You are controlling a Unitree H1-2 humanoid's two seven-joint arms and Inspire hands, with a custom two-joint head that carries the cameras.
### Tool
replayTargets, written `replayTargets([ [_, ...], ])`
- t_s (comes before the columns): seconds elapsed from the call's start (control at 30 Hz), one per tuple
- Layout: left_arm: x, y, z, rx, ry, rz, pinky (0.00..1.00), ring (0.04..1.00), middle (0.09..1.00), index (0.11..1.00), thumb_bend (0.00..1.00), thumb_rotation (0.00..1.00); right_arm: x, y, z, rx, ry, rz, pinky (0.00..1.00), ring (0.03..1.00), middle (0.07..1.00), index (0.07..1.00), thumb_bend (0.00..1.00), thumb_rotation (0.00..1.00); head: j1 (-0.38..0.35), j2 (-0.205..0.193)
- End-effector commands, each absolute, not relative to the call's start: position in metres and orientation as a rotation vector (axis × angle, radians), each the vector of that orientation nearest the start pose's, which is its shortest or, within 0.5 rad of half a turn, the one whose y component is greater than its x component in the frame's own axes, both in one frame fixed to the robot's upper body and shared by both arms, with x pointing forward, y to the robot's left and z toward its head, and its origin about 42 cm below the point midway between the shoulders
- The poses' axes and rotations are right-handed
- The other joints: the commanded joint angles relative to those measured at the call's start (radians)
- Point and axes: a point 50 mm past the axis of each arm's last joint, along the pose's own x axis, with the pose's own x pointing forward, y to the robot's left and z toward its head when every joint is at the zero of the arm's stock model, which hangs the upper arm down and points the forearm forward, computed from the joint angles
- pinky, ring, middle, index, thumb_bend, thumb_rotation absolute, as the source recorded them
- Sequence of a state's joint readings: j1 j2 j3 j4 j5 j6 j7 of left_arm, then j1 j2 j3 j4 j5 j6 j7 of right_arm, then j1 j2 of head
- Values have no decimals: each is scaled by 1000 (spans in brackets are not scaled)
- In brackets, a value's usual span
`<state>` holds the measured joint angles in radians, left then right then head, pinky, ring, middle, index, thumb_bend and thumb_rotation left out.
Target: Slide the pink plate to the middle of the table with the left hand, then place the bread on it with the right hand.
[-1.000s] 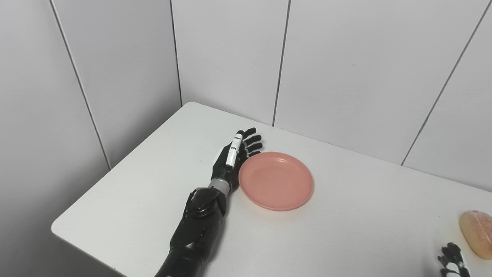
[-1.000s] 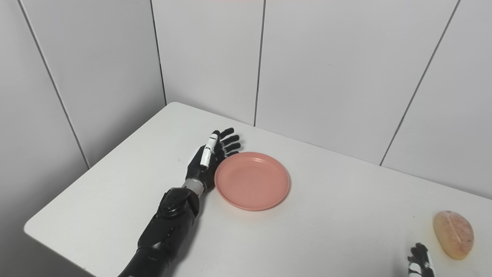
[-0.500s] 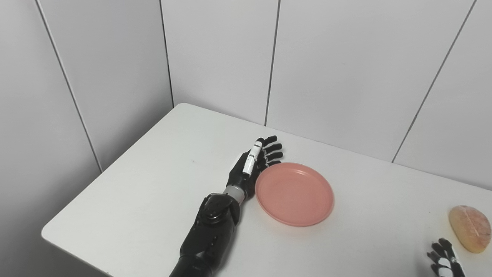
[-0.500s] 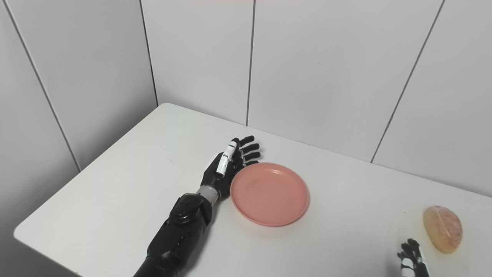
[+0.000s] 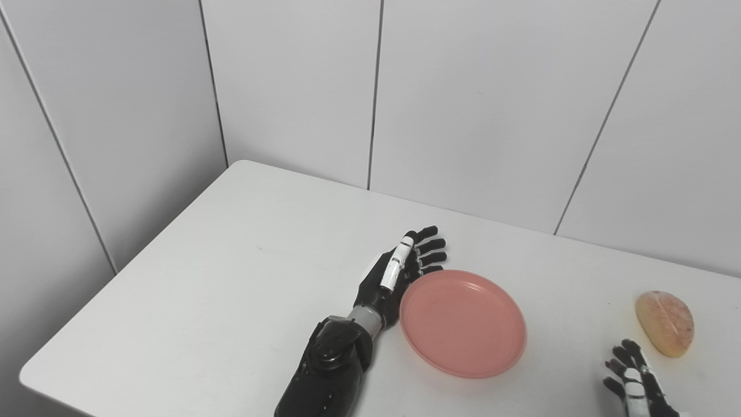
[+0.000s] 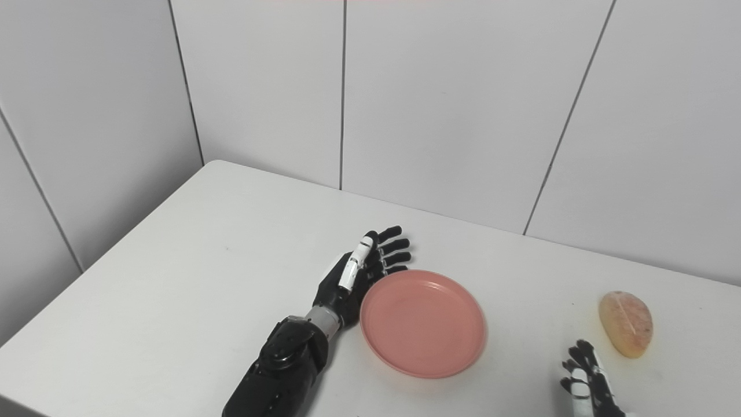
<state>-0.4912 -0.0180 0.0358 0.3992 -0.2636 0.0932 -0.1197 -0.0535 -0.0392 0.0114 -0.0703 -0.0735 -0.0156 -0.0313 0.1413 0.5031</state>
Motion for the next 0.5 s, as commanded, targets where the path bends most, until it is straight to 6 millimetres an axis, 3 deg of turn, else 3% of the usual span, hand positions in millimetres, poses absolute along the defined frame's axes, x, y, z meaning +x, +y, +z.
replayTargets([
  [0.0, 416, 154, 120, -282, 174, -240, 806, 819, 832, 826, 365, 1000, 305, -205, 143, -94, -209, 25, 828, 880, 903, 919, 157, 1000, -32, 14],
  [0.47, 387, 141, 124, -291, 169, -300, 831, 845, 859, 858, 362, 1000, 308, -180, 148, -164, -156, -14, 859, 883, 895, 903, 242, 1000, -183, 64],
])
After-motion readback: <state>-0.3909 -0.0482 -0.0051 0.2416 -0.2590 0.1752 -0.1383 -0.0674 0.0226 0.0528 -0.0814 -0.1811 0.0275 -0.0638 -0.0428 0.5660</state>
